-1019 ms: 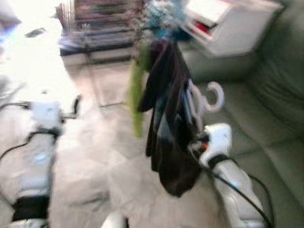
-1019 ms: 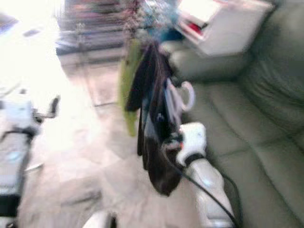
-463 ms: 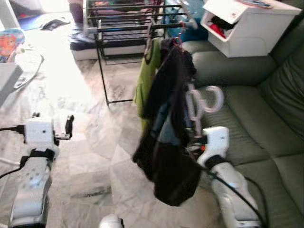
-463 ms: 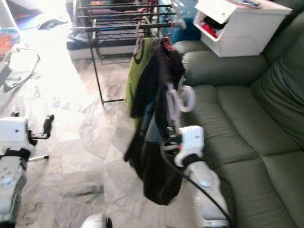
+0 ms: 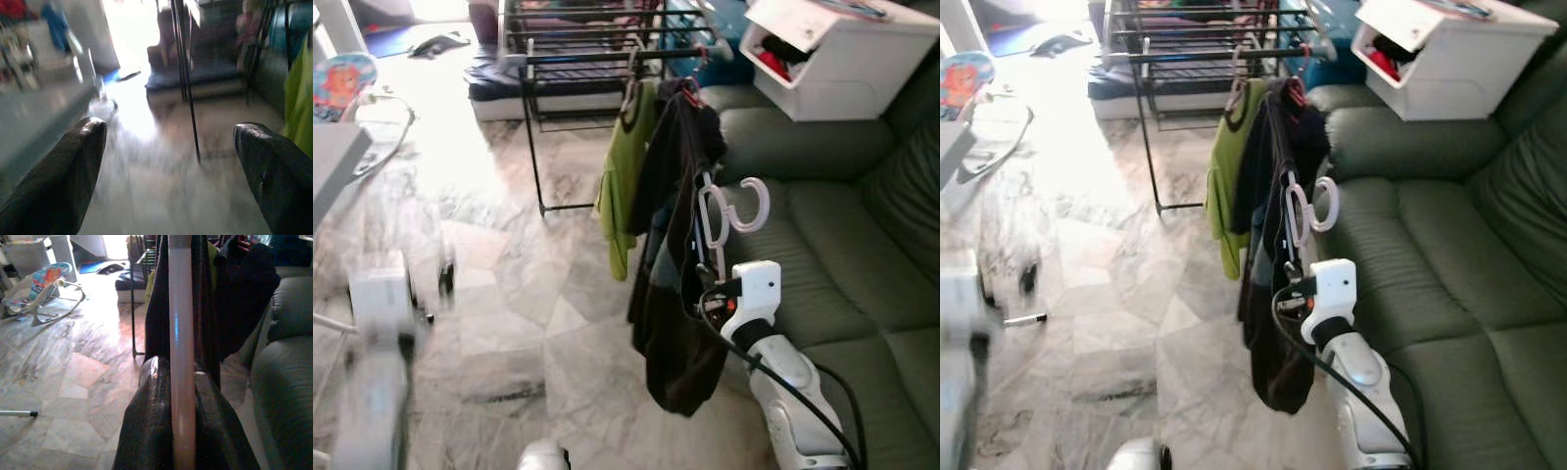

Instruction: Hang hanger

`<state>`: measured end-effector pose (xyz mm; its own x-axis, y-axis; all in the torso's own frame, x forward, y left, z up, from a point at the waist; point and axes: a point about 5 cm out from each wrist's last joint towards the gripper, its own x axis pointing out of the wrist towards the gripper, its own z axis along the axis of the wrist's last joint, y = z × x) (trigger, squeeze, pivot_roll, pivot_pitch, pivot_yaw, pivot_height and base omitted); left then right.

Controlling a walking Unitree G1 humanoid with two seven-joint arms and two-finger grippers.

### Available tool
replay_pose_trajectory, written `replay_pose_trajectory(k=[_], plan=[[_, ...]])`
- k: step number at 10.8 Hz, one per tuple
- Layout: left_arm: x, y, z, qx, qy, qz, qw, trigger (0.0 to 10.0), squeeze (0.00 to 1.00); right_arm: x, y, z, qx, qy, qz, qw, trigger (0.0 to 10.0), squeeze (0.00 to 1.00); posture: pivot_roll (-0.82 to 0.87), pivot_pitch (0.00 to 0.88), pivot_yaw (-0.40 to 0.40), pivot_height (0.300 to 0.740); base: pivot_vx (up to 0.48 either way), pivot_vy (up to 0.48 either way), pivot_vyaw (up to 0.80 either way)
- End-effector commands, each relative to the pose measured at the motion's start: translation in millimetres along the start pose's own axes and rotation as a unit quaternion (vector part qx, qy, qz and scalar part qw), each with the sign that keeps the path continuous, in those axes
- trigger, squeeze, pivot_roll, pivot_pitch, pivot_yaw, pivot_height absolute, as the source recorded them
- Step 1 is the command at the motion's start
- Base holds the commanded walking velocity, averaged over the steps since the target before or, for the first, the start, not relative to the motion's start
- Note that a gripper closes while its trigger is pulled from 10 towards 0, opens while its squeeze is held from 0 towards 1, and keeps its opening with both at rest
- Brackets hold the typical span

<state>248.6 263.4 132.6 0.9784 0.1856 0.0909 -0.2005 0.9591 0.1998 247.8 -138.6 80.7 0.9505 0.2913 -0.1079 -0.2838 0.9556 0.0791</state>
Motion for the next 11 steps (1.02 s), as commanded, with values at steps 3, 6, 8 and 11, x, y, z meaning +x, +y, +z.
replay_pose_trajectory(k=[3, 6, 8, 11], plan=[[16.2, -6.7, 5.3, -0.022, 0.006, -0.019, 1.0, 10.0, 0.0, 4.7, -1.2, 14.7, -0.007, -0.039, -0.004, 0.999, 10.0, 0.0, -0.04, 0.0, -0.029, 0.74, 0.0, 0.0, 0.0], [7.1, -24.0, -12.2, -0.038, 0.054, -0.046, 0.997, 10.0, 0.0, 4.6, 2.9, -1.0, 0.003, 0.026, 0.013, 1.0, 10.0, 0.0, -0.04, 0.0, -0.033, 0.74, 0.0, 0.0, 0.27], [2.1, -31.2, -17.1, -0.042, 0.064, -0.06, 0.995, 10.0, 0.0, 5.6, 4.4, -19.8, 0.012, 0.105, 0.025, 0.994, 10.0, 0.0, -0.04, 0.0, -0.034, 0.74, 0.0, 0.0, 0.0], [12.6, -32.4, -15.3, -0.035, 0.064, -0.066, 0.995, 10.0, 0.0, 2.9, 2.8, -31.6, 0.004, 0.175, 0.035, 0.984, 10.0, 0.0, -0.05, 0.0, -0.035, 0.74, 0.0, 0.48, 0.0]])
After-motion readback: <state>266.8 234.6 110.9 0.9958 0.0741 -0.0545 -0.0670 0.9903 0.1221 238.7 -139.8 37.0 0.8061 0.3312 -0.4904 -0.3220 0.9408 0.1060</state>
